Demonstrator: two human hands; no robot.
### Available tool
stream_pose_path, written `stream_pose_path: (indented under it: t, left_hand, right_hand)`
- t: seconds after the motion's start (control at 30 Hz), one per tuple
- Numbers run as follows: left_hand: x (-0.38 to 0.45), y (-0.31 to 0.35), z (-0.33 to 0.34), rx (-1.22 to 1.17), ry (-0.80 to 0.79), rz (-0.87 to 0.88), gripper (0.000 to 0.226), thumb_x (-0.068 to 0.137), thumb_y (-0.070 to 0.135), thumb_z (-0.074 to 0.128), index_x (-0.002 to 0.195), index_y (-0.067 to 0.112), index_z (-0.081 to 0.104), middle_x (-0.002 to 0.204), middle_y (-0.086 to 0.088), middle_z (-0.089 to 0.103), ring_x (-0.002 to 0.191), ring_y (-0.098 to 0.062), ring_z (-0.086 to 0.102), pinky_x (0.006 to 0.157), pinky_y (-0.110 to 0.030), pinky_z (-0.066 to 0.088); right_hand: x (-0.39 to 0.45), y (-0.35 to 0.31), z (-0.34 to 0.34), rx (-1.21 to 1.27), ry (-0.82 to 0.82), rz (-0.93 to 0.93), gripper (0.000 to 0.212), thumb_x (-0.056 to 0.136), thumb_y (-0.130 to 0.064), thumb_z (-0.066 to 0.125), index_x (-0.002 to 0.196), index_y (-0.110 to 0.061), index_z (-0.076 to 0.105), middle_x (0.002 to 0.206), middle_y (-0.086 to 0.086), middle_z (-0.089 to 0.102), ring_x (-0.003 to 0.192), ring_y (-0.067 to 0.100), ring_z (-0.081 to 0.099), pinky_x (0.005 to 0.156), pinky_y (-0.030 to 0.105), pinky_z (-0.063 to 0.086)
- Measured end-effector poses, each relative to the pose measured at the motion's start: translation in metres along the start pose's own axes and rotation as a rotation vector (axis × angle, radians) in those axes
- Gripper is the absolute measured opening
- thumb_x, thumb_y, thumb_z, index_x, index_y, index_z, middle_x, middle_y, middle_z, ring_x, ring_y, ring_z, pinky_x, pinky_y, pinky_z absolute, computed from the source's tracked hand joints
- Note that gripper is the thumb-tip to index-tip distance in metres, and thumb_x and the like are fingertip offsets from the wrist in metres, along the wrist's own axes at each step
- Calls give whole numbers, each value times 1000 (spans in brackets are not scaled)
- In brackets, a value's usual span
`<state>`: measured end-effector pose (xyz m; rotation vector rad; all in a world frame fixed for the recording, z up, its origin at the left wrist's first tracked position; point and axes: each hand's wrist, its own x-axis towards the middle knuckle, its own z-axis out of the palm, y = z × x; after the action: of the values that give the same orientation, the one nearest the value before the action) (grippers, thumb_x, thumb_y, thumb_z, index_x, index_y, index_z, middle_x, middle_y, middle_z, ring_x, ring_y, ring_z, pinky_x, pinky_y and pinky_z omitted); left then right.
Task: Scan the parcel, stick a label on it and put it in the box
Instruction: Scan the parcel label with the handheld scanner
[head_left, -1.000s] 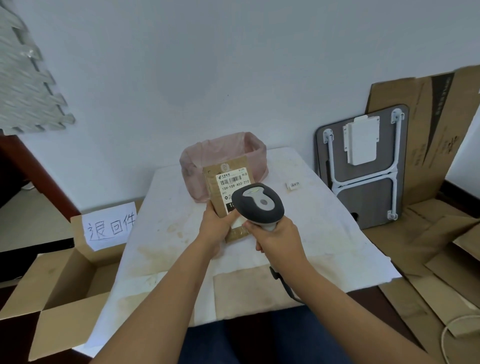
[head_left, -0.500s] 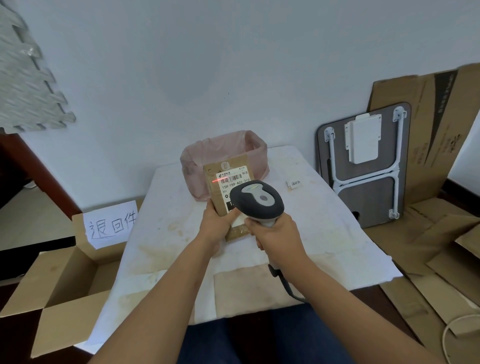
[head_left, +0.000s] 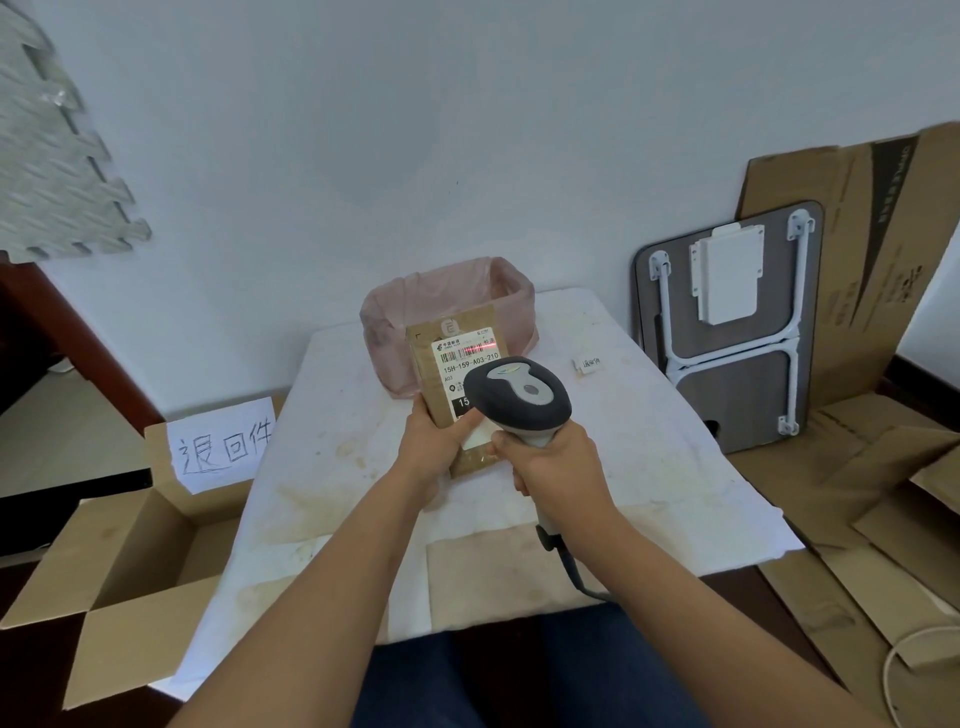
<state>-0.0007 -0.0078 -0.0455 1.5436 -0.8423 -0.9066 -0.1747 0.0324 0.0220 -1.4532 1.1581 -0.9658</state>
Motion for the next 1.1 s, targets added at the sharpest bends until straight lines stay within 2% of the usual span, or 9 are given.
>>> stream_pose_path:
  t: [0.1, 0.23, 0.37, 0.53, 0.67, 0.77, 0.87, 0.97, 1.1]
  left_hand:
    - [1, -1, 0, 6, 0, 3, 71, 77, 40, 82, 138, 27, 48, 124, 2, 69, 102, -16, 68, 68, -28, 59]
    - [3, -3, -1, 13, 7, -19, 68, 79, 36, 81, 138, 25, 47, 126, -6, 68, 114, -19, 59, 92, -51, 54]
    - [2, -2, -2, 3, -8, -9, 70, 75, 37, 82, 135, 25, 49, 124, -6, 69, 115, -24, 62, 73, -35, 61]
    - [-1, 1, -1, -2, -14, -4, 75, 73, 41, 83, 137, 26, 48, 124, 2, 69, 111, -21, 67, 72, -30, 56]
    - [0, 1, -1, 11, -10, -13, 76, 71, 47, 84, 135, 26, 49, 123, -2, 70, 115, -23, 61, 89, -50, 57]
    - [0, 0, -2, -29, -16, -1, 68, 77, 34, 84, 134, 22, 49, 123, 1, 71, 111, -23, 67, 78, -36, 60]
    - [0, -1, -2, -94, -35, -4, 66, 80, 22, 83, 135, 20, 48, 127, 0, 69, 109, -20, 70, 88, -40, 60]
    - [-2, -1, -2, -114, -49, 1, 65, 81, 19, 82, 136, 20, 48, 125, 1, 70, 109, -18, 70, 89, -38, 59]
    - [-5, 1, -1, -102, -48, 26, 63, 82, 20, 82, 135, 20, 48, 124, 3, 69, 109, -14, 69, 85, -31, 57]
  right_hand:
    - [1, 1, 0, -9, 6, -1, 23, 83, -23, 68, 61, -17, 61, 35, -7, 50, 34, 2, 49, 50, 20, 42]
    - [1, 3, 2, -12, 19, 6, 30, 82, -22, 69, 58, -16, 53, 33, -8, 46, 35, 5, 45, 48, 24, 42]
    - [0, 2, 3, -39, 23, -14, 33, 82, -24, 70, 55, -21, 51, 39, -7, 48, 44, 11, 47, 53, 27, 43]
    - [1, 1, 0, -19, -3, 0, 19, 82, -28, 70, 79, -11, 63, 50, -6, 54, 36, 0, 51, 41, 9, 38]
    - [4, -2, -7, -81, -11, -20, 24, 82, -31, 70, 95, -14, 60, 62, -5, 59, 40, -2, 57, 40, 7, 37]
    - [14, -5, -20, -254, 23, -89, 35, 78, -40, 70, 102, -18, 58, 82, 1, 68, 68, 15, 67, 58, 21, 50]
    - [27, -3, -34, -615, 43, -174, 43, 82, -41, 62, 112, -14, 50, 101, 6, 62, 86, 31, 63, 72, 39, 52]
    - [40, 9, -44, -955, -33, -211, 40, 84, -22, 55, 119, -6, 42, 116, 13, 47, 93, 32, 53, 74, 38, 44]
    - [56, 36, -51, -1107, -86, -96, 43, 82, -16, 54, 122, -7, 41, 119, 14, 43, 90, 28, 43, 76, 32, 33]
